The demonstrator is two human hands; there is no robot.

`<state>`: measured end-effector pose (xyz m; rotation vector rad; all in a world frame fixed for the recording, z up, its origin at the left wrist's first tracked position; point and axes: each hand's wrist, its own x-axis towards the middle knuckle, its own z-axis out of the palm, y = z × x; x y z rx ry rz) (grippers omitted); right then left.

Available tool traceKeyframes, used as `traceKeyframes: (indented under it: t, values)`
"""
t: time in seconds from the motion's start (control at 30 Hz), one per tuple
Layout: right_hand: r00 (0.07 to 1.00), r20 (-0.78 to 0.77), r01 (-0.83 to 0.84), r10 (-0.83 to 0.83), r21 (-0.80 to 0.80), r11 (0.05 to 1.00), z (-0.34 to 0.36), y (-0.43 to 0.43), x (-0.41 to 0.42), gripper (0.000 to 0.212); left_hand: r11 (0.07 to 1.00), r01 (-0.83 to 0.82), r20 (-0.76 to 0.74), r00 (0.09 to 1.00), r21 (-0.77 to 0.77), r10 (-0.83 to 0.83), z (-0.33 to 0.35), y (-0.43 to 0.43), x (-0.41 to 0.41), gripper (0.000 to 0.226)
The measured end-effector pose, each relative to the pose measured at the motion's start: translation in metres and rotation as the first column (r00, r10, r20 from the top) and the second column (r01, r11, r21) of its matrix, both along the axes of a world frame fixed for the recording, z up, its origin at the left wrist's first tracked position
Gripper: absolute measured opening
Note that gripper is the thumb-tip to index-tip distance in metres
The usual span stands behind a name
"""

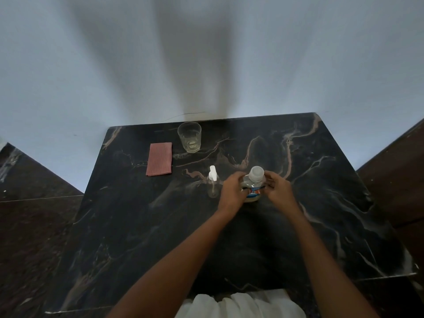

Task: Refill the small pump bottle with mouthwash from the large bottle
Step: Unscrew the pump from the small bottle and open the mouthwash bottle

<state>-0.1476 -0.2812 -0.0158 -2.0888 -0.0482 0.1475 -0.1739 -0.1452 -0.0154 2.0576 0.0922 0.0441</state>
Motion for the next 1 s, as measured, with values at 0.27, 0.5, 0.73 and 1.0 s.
traceKeyframes:
  t: [0.27,0.5,0.73,1.0]
  values:
    - [0.953,-0.076,-0.299,0.295,-0.416,0.859,0.033,-0.006,0.005,0.078,0.993,0.046,-0.008,0.999,-0.111,-0.047,-0.015,0.005,0.007,0.038]
    - [0.960,0.237,0.029,0.151,-0.619,0.785,0.044,0.027,0.005,0.038,0.983,0.117,0.038,0.993,-0.140,-0.112,-0.017,0.005,0.009,0.040]
    - [0.917,0.355,0.100,0.181,-0.645,0.758,0.040,0.034,0.005,0.033,0.986,0.102,0.030,0.995,-0.133,-0.099,-0.019,0.004,0.011,0.037]
    - [0.793,0.388,-0.084,0.469,-0.693,0.716,0.041,0.022,0.017,0.025,0.992,0.111,0.031,0.993,-0.060,-0.110,-0.024,0.006,0.017,0.038]
